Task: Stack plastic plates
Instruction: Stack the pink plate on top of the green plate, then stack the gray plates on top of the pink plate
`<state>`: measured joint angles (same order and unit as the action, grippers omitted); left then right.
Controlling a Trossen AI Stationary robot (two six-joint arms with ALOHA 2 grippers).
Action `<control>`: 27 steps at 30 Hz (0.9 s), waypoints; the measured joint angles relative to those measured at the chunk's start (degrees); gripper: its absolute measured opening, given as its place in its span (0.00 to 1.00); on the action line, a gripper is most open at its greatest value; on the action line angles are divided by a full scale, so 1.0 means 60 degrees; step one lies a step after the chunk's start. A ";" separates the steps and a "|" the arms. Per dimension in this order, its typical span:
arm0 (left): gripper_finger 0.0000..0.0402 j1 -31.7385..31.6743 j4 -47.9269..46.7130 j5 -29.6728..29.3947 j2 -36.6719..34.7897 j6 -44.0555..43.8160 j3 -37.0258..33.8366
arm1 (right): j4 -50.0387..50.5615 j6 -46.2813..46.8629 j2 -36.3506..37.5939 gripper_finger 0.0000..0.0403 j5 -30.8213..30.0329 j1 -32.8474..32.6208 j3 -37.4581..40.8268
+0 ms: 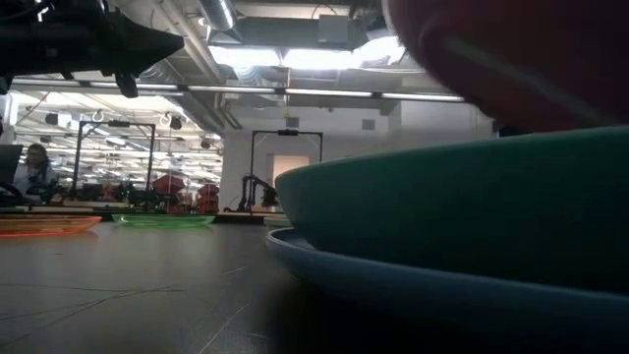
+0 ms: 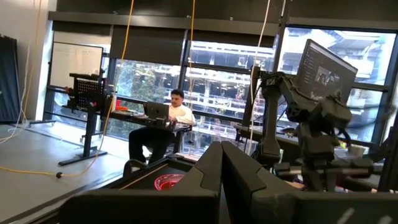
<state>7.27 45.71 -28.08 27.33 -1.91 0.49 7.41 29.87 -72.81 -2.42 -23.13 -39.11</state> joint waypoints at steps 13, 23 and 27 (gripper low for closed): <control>0.00 -0.0001 0.0031 0.0001 0.0000 0.0000 0.0000 | -0.0791 -0.0278 -0.1975 0.05 -0.0004 -0.0012 0.0004; 0.00 0.0000 0.0030 0.0004 -0.0001 0.0000 0.0000 | -0.0180 -0.1258 -0.1797 0.37 0.0078 0.0094 -0.0227; 0.00 0.0000 0.0030 0.0006 0.0000 0.0000 0.0000 | 0.1386 -0.1843 -0.1555 0.45 -0.0328 0.0431 -0.1094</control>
<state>7.27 45.89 -28.04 27.33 -1.91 0.49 15.72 18.82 -82.14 -4.38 -20.54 -45.68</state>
